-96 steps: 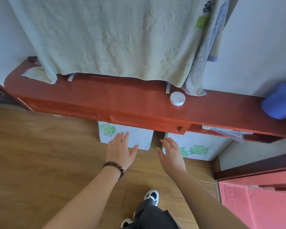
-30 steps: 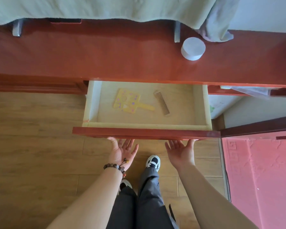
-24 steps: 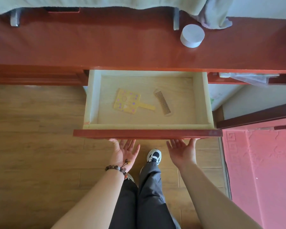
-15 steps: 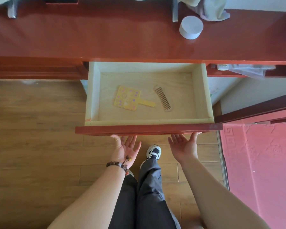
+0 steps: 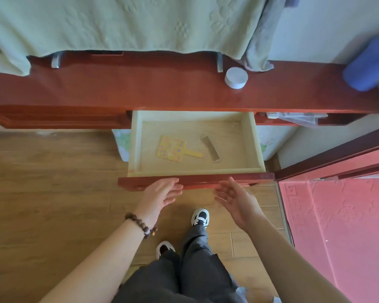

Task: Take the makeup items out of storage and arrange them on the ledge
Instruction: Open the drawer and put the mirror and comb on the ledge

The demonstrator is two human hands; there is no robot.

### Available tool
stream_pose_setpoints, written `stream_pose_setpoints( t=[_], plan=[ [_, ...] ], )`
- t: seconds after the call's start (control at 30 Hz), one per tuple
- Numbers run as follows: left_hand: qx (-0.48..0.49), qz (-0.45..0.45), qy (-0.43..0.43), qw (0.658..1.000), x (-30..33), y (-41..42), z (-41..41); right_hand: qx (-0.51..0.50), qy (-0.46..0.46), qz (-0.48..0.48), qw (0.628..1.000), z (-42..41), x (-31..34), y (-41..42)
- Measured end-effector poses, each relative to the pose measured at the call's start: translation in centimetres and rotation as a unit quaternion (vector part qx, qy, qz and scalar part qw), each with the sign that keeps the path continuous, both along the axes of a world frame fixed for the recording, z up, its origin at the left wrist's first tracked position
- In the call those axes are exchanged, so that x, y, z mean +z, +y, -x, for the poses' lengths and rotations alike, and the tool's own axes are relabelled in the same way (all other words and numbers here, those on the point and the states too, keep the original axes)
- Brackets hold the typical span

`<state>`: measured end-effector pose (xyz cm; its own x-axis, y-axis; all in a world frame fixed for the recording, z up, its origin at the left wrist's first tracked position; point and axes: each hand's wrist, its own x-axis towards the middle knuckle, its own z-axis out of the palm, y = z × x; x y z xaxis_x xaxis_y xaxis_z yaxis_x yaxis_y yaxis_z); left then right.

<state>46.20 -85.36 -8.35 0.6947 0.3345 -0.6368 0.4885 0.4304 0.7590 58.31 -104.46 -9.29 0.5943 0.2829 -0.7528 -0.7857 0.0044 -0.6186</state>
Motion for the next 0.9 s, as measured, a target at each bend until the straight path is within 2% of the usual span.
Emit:
stream_pose_setpoints(
  t=[0.13, 0.27, 0.37, 0.47, 0.63, 0.7, 0.8, 0.9],
  plan=[
    [-0.056, -0.194, -0.041, 0.979, 2.7, 2.7, -2.4, 0.067, -0.099, 0.033, 0.992, -2.3, 3.2, 2.5],
    [-0.129, -0.36, -0.013, 0.924, 2.3, 4.1, -6.0, 0.139, -0.182, 0.122, 0.966, -5.8, 2.7, 5.0],
    [-0.181, -0.408, 0.015, 0.895, 0.6, 4.2, -9.3, 0.211, -0.226, 0.215, 0.926, -9.0, 1.2, 6.3],
    [-0.25, -0.464, 0.055, 0.848, -2.1, 3.8, -12.8, 0.264, -0.243, 0.292, 0.887, -11.7, -0.6, 7.4],
    [-0.404, -0.531, 0.149, 0.73, -6.4, 2.8, -17.0, 0.369, -0.253, 0.366, 0.816, -14.5, -4.9, 8.9],
    [-0.433, -0.551, 0.157, 0.696, -7.8, 2.7, -17.6, 0.397, -0.252, 0.383, 0.795, -14.8, -6.2, 9.1],
    [-0.426, -0.587, 0.151, 0.672, -9.0, 2.9, -18.1, 0.42, -0.27, 0.414, 0.762, -14.9, -7.3, 9.3],
    [-0.419, -0.594, 0.148, 0.671, -9.3, 3.2, -18.5, 0.406, -0.267, 0.428, 0.762, -14.8, -7.7, 9.6]
  ],
)
